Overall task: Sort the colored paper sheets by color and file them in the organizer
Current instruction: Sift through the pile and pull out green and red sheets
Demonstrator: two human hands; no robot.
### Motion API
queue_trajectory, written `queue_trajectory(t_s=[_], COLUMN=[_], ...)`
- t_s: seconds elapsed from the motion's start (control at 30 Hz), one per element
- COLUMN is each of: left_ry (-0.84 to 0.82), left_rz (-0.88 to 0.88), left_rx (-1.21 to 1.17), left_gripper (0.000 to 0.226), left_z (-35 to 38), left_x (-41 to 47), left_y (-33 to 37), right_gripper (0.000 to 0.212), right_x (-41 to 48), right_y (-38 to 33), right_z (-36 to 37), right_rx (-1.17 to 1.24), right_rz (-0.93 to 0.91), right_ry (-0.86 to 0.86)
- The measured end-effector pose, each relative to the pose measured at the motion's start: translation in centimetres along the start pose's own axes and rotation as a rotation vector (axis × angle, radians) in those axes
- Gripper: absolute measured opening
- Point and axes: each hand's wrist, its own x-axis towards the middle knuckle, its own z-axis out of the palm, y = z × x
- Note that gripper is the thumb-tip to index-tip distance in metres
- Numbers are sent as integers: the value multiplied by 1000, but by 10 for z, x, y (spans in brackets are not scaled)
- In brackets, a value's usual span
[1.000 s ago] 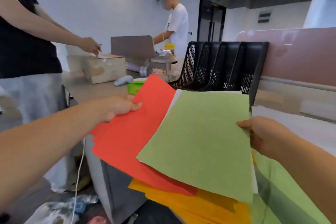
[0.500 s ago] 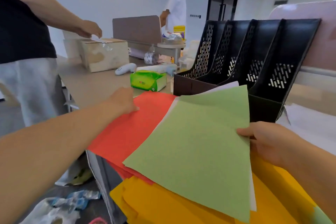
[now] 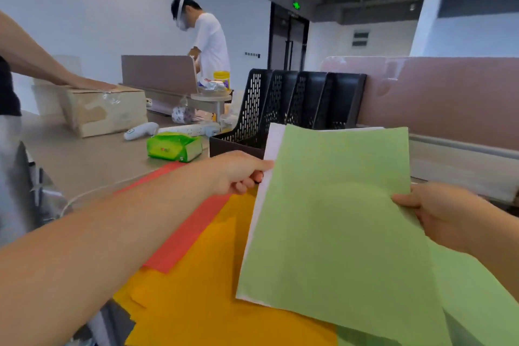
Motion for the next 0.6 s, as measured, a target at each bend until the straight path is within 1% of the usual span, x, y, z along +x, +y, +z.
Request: queue_trajectory(t_s=[0.1,0.17,0.27,0.33,0.43,0.53,0.6], left_ry=[-23,-9,-7,-10,-41,-85,-110], left_rz=[10,15,-3,-37,-90,-139,-177], left_rx=[-78,-131,-311,-428,-501,-576,-614], left_gripper=[27,25,20,21,24,18,17], left_z=[52,81,122,148,189,220,234], left_x=[0,2,12,21,33,49,61], left_y=[17,25,32,32,36,38,38], right_gripper=[21,25,24,22,24,25,21], right_x=[-23,-35,-56,-68,-74,-69,-61], right_y=[2,8,18,24,34,41,46], right_z=[-53,-87,-132,-155,-185,-205,-214], right_rx=[49,85,133,165,226,258,265], right_rz=[-10,-31,-24,-13,-6,20,53], right_ry=[150,274,379,433,497,518,524])
